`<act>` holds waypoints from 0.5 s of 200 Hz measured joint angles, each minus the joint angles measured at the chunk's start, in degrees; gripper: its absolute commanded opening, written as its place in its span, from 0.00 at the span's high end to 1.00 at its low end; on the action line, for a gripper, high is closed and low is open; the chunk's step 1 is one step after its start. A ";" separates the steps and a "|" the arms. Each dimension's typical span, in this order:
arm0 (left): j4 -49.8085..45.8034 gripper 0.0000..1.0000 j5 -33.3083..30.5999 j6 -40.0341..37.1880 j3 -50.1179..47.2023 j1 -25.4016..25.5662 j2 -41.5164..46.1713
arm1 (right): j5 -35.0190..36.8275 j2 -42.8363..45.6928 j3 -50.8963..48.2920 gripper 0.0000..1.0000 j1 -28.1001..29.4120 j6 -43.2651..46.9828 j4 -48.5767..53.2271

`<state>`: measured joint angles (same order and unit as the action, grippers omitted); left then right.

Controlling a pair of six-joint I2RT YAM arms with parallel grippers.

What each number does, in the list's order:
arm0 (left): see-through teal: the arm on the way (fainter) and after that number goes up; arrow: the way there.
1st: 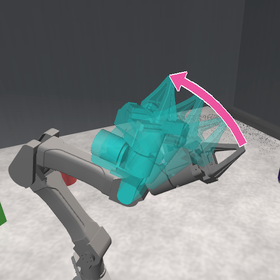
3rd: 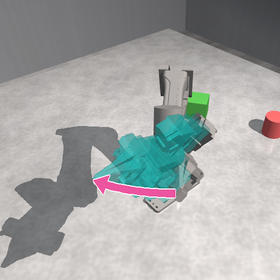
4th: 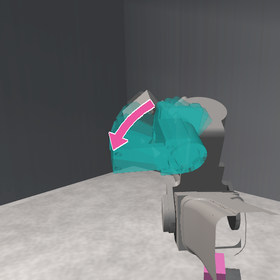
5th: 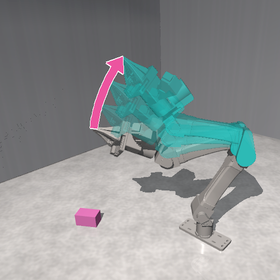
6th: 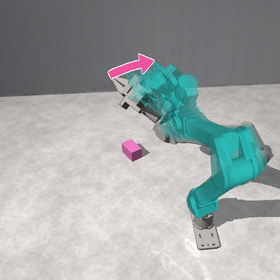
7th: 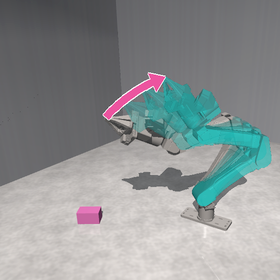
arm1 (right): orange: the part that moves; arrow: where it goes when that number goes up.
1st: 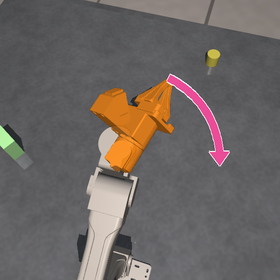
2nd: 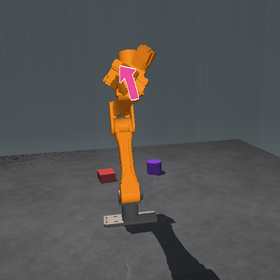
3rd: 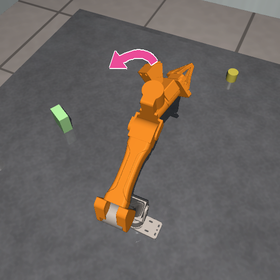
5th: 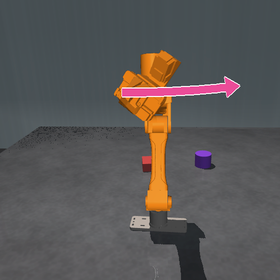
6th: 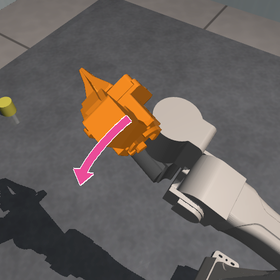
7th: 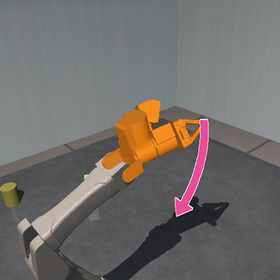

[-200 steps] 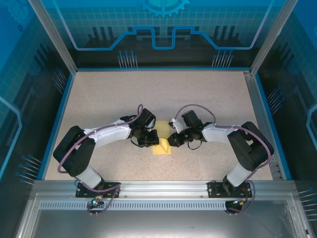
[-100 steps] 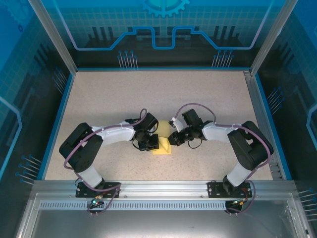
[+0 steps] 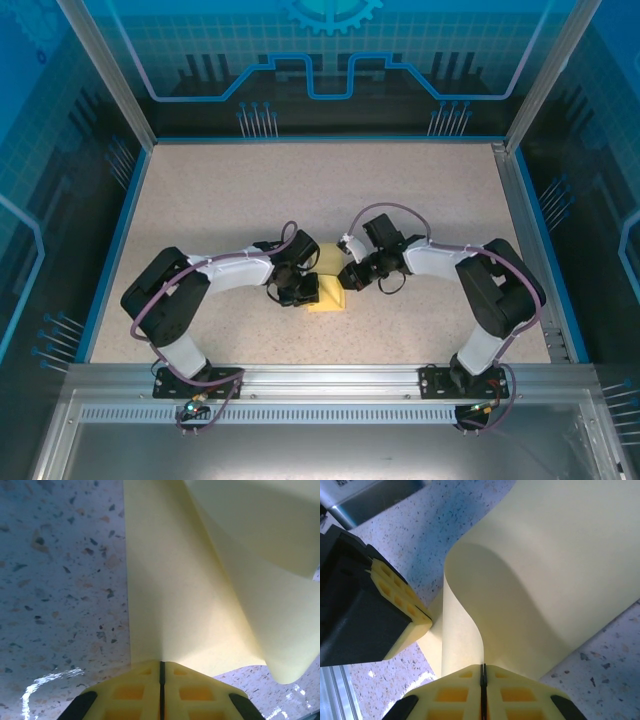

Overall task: Fold a paper plane with a square sheet of paper (pick it up from the middle)
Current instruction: Fold the triangle a second time at the center of the table.

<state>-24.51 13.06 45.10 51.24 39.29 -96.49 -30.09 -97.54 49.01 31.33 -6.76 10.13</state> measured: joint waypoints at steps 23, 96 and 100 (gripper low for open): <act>-0.02 0.89 -0.22 -0.02 0.00 0.00 -0.02 | 1.03 -0.87 2.12 0.91 0.00 1.49 2.45; -0.17 0.89 -0.44 -0.02 0.00 0.52 -0.17 | 3.17 -3.23 5.88 0.90 0.00 4.83 6.49; -0.20 0.89 -0.44 -0.02 0.00 0.55 -0.17 | 3.26 -3.26 5.88 0.90 0.00 4.94 6.78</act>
<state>-24.71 12.62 45.08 51.24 39.83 -96.66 -26.83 -100.79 54.89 31.33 -1.83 16.91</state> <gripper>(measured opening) 0.108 0.099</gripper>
